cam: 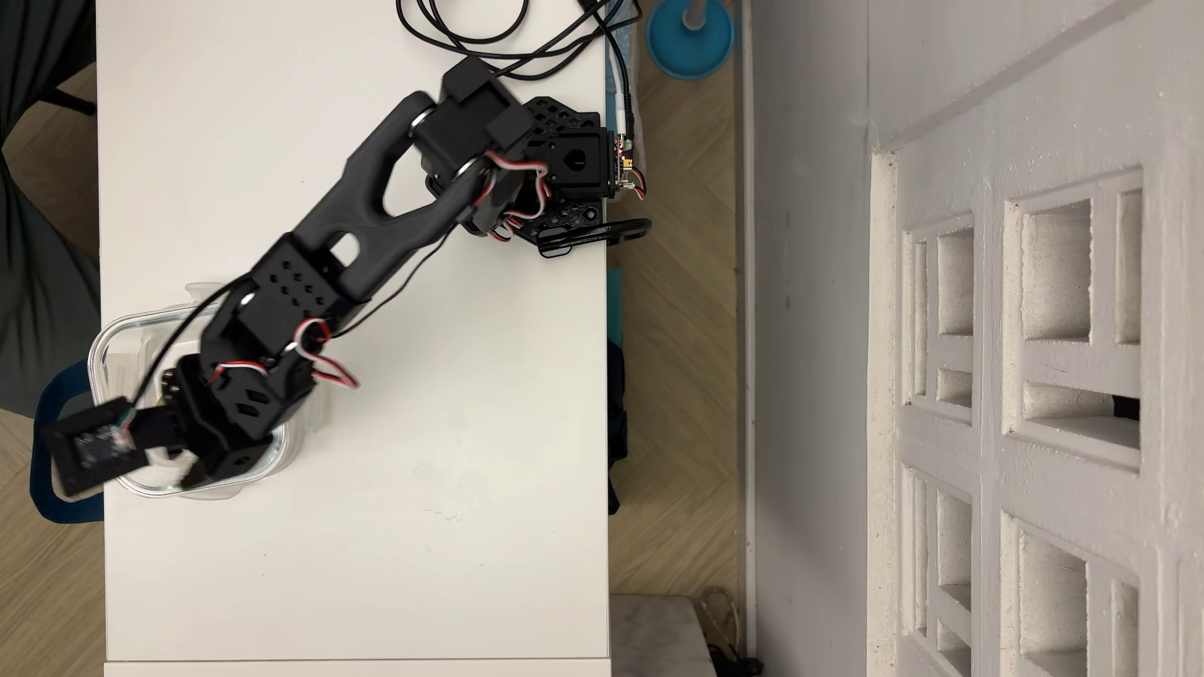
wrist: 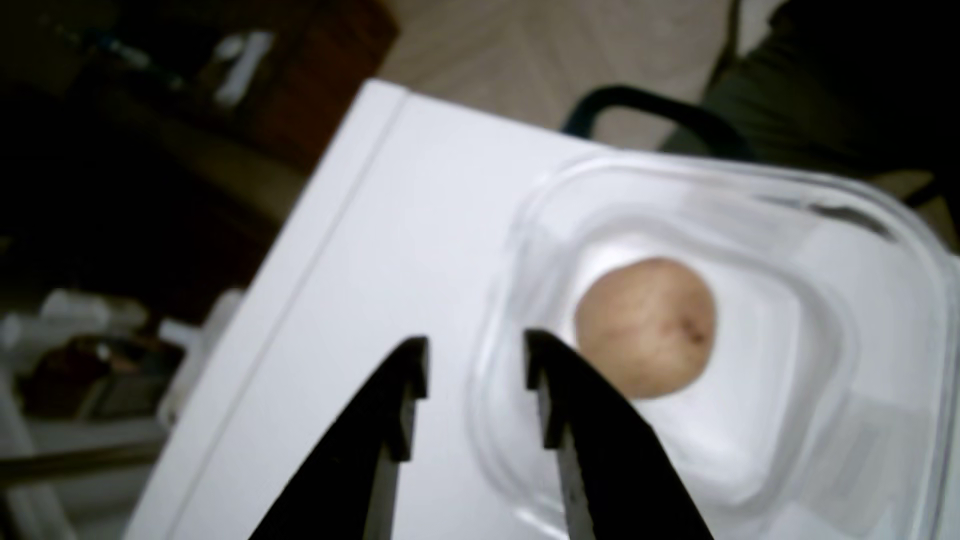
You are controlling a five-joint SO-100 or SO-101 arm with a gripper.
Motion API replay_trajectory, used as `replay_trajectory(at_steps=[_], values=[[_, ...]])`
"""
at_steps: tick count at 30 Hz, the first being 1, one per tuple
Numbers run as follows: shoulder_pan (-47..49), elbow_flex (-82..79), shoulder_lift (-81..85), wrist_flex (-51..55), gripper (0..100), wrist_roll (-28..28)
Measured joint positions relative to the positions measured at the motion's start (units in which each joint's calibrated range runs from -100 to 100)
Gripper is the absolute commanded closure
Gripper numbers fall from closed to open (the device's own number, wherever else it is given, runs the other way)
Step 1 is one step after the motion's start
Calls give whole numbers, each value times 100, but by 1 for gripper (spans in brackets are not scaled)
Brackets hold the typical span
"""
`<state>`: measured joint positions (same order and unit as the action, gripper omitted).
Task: Grab the potato and put it in box
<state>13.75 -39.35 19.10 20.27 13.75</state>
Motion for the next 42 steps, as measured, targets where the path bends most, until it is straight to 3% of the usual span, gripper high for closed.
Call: replay_trajectory(at_steps=[2, 5, 12, 16, 26, 29, 42], values=[[534, -280, 377, 18, 90, 0], [1524, -758, 1040, 35, 98, 0], [3786, -2301, 2200, 35, 98, 0], [4430, -3060, 3010, 35, 98, 0], [4918, -5722, 6341, 53, 98, -20], [4918, -5993, 7529, 506, 97, -20], [4918, -6011, 7768, 1987, 97, -34]])
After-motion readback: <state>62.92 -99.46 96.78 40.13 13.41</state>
